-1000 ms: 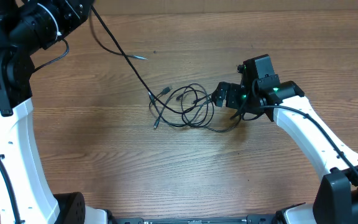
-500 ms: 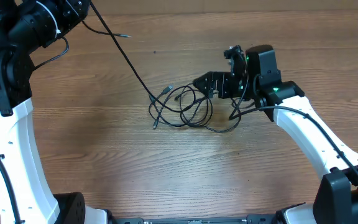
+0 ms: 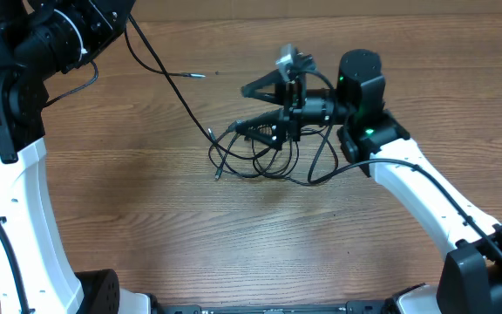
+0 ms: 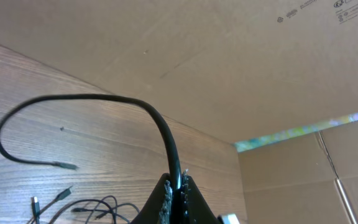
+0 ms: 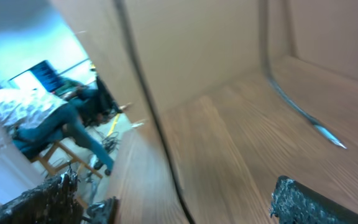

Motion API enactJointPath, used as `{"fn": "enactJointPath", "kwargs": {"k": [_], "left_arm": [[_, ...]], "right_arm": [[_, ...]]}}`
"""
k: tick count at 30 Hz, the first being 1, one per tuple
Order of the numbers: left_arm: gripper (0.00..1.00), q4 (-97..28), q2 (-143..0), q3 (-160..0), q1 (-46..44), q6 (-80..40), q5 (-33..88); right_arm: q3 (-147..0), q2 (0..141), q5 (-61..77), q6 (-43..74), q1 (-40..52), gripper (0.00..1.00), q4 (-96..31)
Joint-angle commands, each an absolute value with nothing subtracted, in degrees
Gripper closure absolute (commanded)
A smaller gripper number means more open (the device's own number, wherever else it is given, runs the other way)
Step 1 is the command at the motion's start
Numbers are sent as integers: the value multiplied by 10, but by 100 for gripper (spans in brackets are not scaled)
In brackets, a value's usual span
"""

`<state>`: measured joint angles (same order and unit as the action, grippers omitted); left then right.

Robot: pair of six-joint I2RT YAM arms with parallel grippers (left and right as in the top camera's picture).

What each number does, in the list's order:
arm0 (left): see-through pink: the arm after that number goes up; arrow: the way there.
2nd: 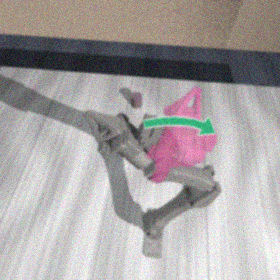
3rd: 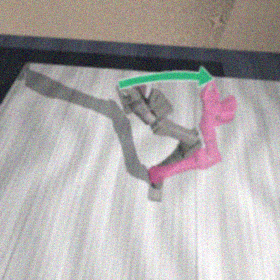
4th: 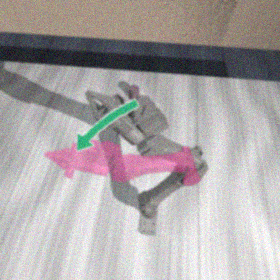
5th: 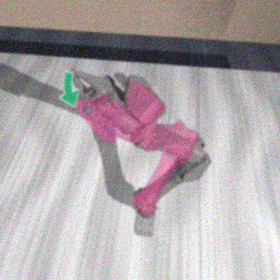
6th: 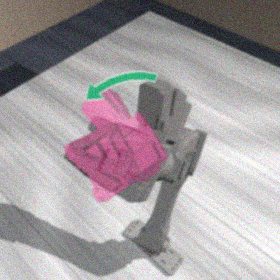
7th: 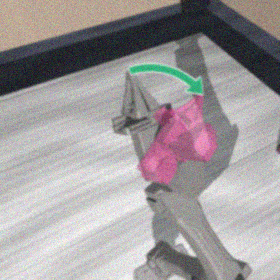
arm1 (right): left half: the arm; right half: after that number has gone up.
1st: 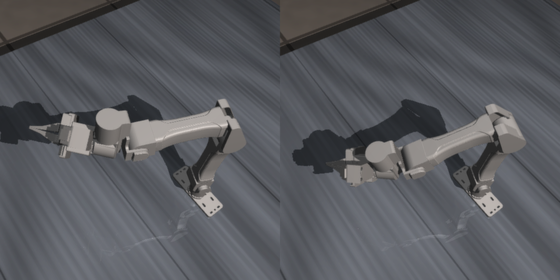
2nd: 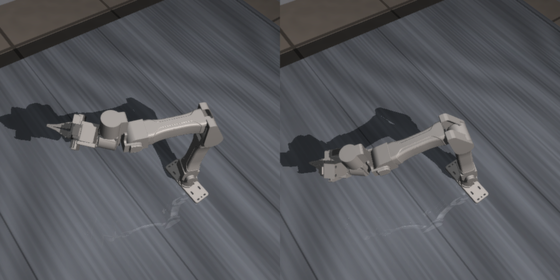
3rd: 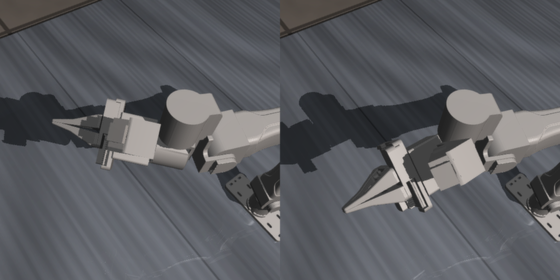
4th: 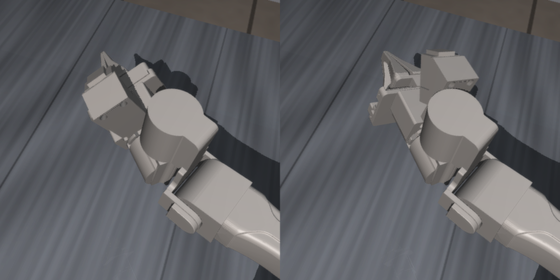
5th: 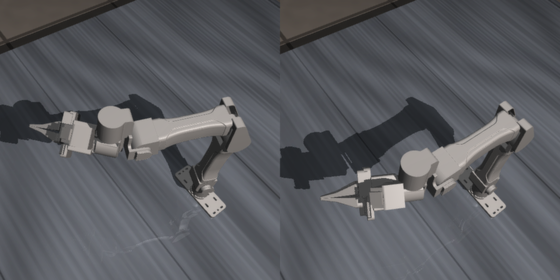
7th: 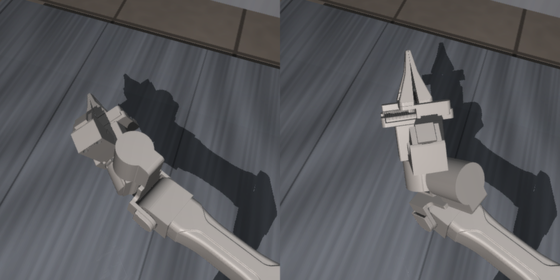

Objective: Untangle cables

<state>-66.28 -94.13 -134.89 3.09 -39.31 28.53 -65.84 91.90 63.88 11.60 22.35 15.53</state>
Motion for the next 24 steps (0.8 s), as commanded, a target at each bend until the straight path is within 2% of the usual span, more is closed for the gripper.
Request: {"fn": "enactJointPath", "kwargs": {"k": [1,13,16,21,22,24], "left_arm": [[96,-665,-931,-1362,21,-403,296],[96,-676,-940,-1362,-47,-403,278],[96,-699,-944,-1362,-61,-403,241],[96,-713,-945,-1362,-68,-402,229],[96,-715,-945,-1362,-68,-402,220],[96,-721,-945,-1362,-67,-402,202]], "right_arm": [[-660,919,628,140,248,0,171],[-660,919,525,152,336,0,194],[-660,919,525,152,345,8,206],[-660,919,528,170,345,85,216],[-660,919,528,185,345,96,216],[-660,919,538,213,346,96,219]]}}
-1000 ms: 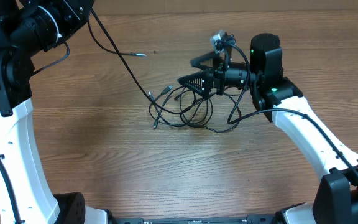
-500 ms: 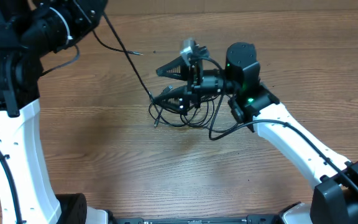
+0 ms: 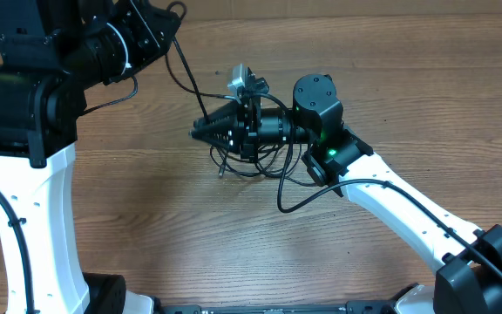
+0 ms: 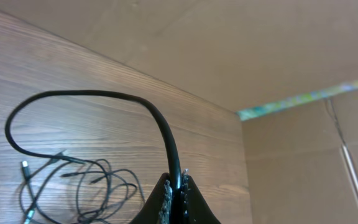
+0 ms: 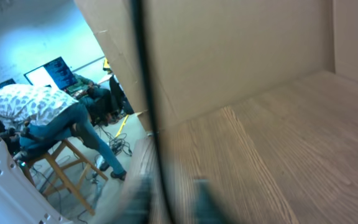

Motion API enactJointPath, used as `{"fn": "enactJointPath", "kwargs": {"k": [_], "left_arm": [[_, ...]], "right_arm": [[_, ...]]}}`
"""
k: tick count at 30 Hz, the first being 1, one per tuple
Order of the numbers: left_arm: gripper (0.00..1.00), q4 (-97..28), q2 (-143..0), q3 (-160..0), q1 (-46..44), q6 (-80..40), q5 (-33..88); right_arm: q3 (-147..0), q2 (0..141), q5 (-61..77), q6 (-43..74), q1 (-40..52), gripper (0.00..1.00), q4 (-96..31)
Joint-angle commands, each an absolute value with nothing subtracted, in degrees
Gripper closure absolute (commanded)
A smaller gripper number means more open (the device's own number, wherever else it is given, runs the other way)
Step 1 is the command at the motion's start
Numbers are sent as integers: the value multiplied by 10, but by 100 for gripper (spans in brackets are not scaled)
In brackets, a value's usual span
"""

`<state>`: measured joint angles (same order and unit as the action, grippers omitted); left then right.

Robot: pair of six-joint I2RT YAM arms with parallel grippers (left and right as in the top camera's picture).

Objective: Untangle cables

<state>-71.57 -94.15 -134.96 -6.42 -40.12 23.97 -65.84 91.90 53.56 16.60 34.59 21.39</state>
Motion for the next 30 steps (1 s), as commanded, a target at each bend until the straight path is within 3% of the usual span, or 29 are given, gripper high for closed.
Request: {"fn": "enactJointPath", "kwargs": {"k": [1,4,6,8,9,17,30], "left_arm": [[96,-725,-945,-1362,-68,-402,193],[94,-738,-945,-1362,-68,-402,164],[82,-749,-945,-1362,-67,-402,138],[35,-766,-945,-1362,-68,-402,110],[0,-782,-945,-1362,-68,-402,86],[0,-872,-945,-1360,-68,-385,5],[0,-947,-945,-1315,-68,-385,-19]], "right_arm": [[-660,919,552,231,346,96,225],[-660,919,581,299,347,96,251],[-660,919,582,342,347,96,274],[-661,917,581,376,347,96,301],[-662,916,579,402,347,96,321],[-716,912,552,480,341,96,360],[-894,912,474,480,281,96,306]]}}
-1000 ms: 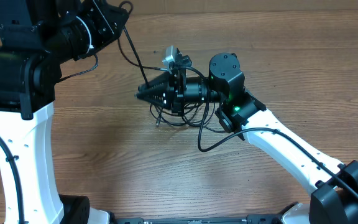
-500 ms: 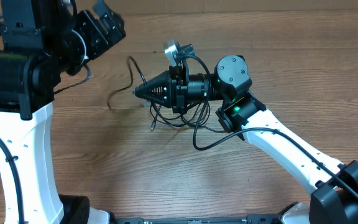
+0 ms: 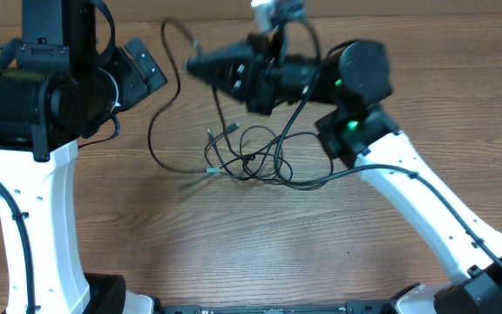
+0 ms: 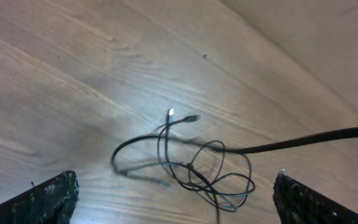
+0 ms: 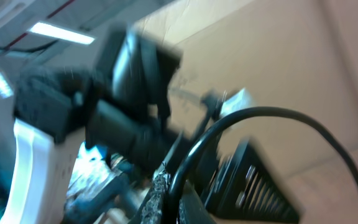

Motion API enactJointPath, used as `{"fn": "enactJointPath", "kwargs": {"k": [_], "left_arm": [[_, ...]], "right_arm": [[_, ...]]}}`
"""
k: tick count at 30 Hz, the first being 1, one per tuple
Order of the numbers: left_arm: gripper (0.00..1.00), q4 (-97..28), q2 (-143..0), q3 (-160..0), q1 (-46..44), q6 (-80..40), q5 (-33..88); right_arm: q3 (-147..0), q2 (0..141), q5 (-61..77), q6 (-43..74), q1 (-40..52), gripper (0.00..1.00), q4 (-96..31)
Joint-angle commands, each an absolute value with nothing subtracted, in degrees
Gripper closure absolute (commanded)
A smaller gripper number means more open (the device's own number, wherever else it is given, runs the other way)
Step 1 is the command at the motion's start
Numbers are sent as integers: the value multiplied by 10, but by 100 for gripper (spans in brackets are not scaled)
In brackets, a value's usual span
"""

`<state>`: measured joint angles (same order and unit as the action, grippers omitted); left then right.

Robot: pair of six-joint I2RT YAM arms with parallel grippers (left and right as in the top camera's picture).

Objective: Untangle cables

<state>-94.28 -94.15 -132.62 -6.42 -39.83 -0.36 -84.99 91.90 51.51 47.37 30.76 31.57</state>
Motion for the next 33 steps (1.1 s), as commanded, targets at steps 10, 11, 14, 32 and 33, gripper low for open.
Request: {"fn": "enactJointPath", "kwargs": {"k": [10,11,14,32,33], "left_arm": [[0,-941,-945,-1277,-68,-387,-18],[0,-941,-945,-1273,-68,-388,-15],[0,-941,-945,-1250,-71,-387,12],[0,-677,-950,-1013,-262,-153,71],[0,-657,-954,-998,-273,-143,70]], "right_arm": [[-1032,912,399,475,206,96,201],[-1046,912,399,466,199,96,191],[-1080,912,397,434,179,96,143],[-1093,912,362,577,103,96,111],[-1093,912,360,591,99,96,113]]}}
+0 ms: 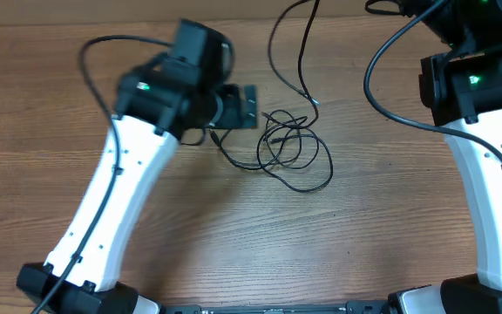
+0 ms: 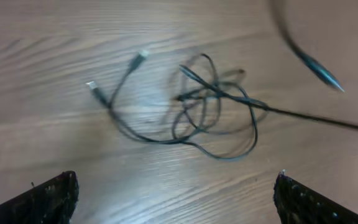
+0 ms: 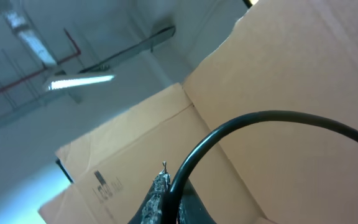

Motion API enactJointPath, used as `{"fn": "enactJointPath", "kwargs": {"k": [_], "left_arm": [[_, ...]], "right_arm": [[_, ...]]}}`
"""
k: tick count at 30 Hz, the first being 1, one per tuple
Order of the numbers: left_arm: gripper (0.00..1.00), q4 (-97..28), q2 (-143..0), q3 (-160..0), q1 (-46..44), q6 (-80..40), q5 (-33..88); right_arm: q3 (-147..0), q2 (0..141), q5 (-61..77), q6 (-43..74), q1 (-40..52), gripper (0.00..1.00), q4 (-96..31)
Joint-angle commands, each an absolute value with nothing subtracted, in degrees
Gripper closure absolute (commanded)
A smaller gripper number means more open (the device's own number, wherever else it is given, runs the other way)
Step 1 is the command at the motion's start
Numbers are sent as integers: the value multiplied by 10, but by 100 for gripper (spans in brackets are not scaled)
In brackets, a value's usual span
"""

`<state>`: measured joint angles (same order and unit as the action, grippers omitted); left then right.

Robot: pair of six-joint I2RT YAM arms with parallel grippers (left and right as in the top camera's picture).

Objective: Untangle cables

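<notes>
A tangle of thin black cables (image 1: 291, 149) lies on the wooden table, mid-back; it also shows in the left wrist view (image 2: 213, 102), with two plug ends (image 2: 142, 56) spread to its left. My left gripper (image 2: 177, 178) is open and empty, hovering just left of the tangle (image 1: 244, 106). My right gripper (image 3: 169, 186) is shut on a thick black cable (image 3: 253, 121) and points up at cardboard. The gripper itself is past the overhead view's top edge. A long cable (image 1: 274, 48) hangs from the top edge, its free end (image 2: 319, 65) dangling over the tangle.
Brown cardboard walls (image 3: 278, 74) stand behind the table. The right arm (image 1: 473, 87) is raised at the back right, a thick black lead (image 1: 371, 80) looping beside it. The left arm (image 1: 138, 166) stretches diagonally across the table's left half.
My left gripper, still open, has gone from the back left to just beside the tangle. My right gripper, still shut on the cable, has moved from above the tangle to high at the back right.
At first my left gripper was shut on a cable at the far left and my right was open by the tangle. Then both were close together over the tangle. Later the left was open and the right held the cable, which now hangs from the back right.
</notes>
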<state>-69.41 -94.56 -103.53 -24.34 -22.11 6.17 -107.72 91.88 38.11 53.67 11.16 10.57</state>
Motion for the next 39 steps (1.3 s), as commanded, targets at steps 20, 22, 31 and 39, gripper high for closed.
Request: {"fn": "enactJointPath", "kwargs": {"k": [20,22,31,39], "left_arm": [[0,-531,-1081,-897,-295,-155,27],[0,-531,-1097,-897,-295,-155,32],[0,-519,-1117,-897,-295,-172,91],[0,-518,-1117,-897,-294,-171,88]], "right_arm": [[-1093,912,300,781,12,96,222],[-1093,912,279,781,5,96,223],[-1093,912,172,732,-16,96,219],[-1093,913,181,529,-16,96,63]]}}
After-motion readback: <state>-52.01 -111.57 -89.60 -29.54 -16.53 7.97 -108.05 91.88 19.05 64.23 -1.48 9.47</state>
